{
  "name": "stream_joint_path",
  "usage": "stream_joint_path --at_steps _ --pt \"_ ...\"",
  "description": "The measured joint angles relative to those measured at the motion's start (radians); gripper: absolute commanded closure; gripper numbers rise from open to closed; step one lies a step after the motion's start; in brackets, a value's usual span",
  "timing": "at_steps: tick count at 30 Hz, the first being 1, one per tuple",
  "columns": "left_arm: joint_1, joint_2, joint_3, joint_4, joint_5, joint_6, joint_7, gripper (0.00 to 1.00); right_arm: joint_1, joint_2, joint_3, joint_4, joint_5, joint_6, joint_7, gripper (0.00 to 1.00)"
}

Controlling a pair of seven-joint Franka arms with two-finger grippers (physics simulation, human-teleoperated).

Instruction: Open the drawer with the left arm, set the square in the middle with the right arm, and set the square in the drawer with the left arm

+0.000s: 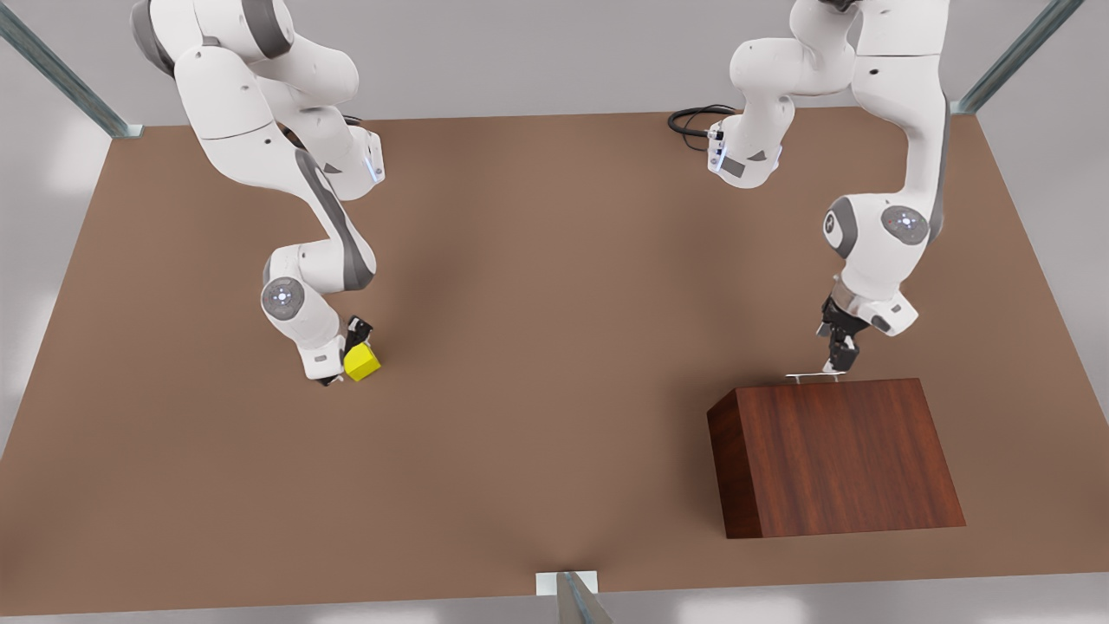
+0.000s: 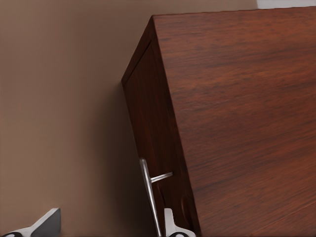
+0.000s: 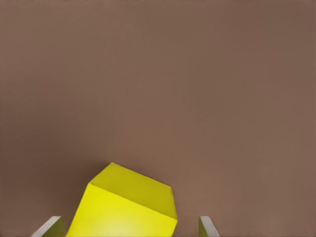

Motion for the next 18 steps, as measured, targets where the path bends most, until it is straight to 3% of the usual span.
stream_joint_path --at_steps 10,13,18 --pt "-0.002 0.035 -0.009 0.002 -0.001 0.034 0.0 0.0 -0.017 -0.013 0.007 0.0 0.02 -0.003 0.025 0.0" --pt "-0.003 0.049 -0.009 0.003 -0.002 0.035 0.0 0.0 -0.018 -0.006 0.007 -0.007 0.028 -0.018 0.233 0.0" --pt "-0.003 0.058 -0.009 0.003 -0.003 0.034 0.001 0.0 -0.013 0.007 0.007 -0.014 0.031 -0.009 0.25 0.0"
